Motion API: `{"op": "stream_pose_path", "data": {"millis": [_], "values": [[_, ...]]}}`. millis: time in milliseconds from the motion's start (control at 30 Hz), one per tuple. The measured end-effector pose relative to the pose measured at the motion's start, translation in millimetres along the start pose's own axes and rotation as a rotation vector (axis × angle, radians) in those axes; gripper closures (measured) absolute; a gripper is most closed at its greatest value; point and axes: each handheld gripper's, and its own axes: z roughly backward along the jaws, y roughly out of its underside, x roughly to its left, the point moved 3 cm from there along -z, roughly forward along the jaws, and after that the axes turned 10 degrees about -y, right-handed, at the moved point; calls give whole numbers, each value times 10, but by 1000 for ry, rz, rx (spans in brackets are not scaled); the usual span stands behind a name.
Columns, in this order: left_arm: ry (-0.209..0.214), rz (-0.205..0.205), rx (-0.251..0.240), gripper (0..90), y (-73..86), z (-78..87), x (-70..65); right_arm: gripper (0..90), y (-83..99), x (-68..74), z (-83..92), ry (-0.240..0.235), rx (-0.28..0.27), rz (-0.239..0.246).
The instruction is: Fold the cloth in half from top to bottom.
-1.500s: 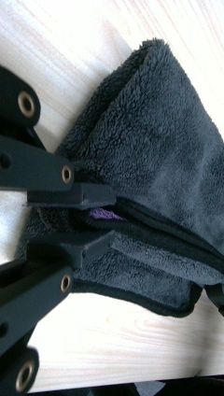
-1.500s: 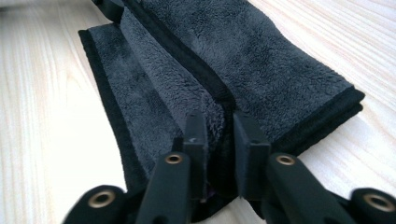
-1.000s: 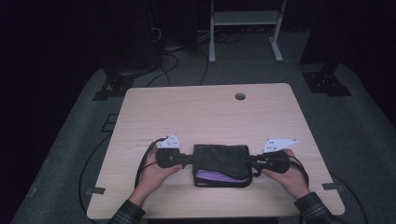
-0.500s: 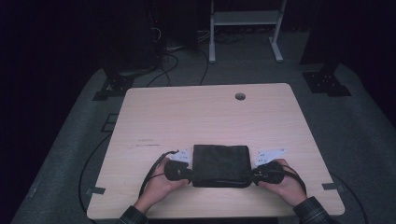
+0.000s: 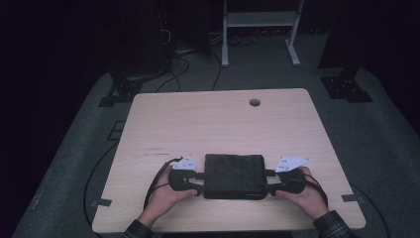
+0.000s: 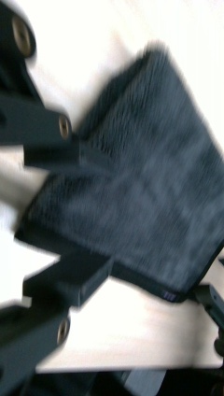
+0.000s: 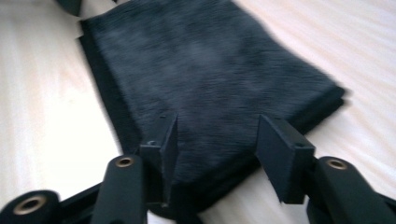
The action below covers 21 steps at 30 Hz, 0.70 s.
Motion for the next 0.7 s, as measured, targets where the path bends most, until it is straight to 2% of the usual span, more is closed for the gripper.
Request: {"op": "stream_pose_path", "data": {"millis": [133, 233, 433, 533, 700], "values": [[-66, 10, -13, 297, 38, 62, 128, 405, 32, -135, 112, 72, -31, -29], [-112, 16, -28, 228, 77, 140, 217, 384, 63, -237, 200, 122, -52, -58], [-193, 58, -29, 149, 224, 343, 424, 335, 168, -408, 378, 208, -72, -96], [-237, 74, -21, 113, 328, 437, 528, 286, 246, -483, 452, 243, -69, -133], [-312, 90, 25, 80, 532, 539, 688, 224, 390, -586, 541, 290, -43, -197]]}}
